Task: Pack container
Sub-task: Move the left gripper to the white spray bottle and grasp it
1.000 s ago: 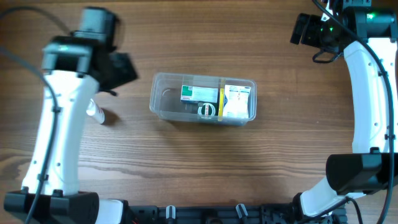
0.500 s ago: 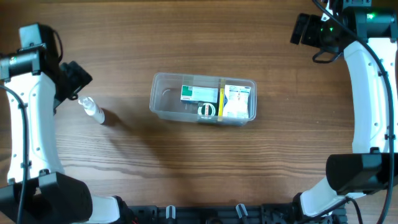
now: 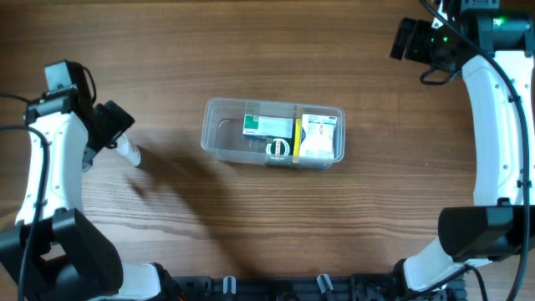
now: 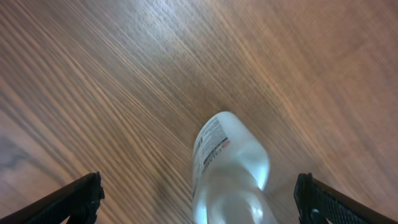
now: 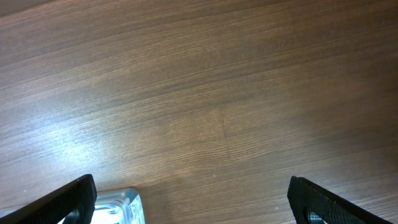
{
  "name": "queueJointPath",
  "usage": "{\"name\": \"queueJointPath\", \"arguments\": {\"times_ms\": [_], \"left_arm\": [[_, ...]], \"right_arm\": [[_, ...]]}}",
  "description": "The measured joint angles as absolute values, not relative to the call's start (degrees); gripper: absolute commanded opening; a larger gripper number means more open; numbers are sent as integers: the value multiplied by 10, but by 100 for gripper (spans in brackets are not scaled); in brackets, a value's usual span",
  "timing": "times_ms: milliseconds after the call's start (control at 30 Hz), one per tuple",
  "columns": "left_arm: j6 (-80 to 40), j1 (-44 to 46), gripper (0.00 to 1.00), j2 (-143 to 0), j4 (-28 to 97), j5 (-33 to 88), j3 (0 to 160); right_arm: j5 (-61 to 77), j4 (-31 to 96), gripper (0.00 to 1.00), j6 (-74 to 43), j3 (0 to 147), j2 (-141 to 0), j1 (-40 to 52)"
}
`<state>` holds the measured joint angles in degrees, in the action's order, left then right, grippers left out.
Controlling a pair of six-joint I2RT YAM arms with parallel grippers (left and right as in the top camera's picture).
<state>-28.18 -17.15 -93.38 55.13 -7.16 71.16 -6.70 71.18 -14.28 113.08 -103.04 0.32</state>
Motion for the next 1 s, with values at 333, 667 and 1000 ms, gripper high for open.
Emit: {"name": "queueJointPath", "arguments": {"times_ms": [333,667,1000], "left_arm": [[-243,-171,58,-984,509,-18,692],[-230,-171,37,-994,505,-10,692],[-229,-172,27,-994,507,-10,693]], "right_arm": [[-67,712,100,-143,1131,-1030,3],[-67,712,100,-143,1131,-1030,3],[-67,712,100,-143,1131,-1030,3]]}}
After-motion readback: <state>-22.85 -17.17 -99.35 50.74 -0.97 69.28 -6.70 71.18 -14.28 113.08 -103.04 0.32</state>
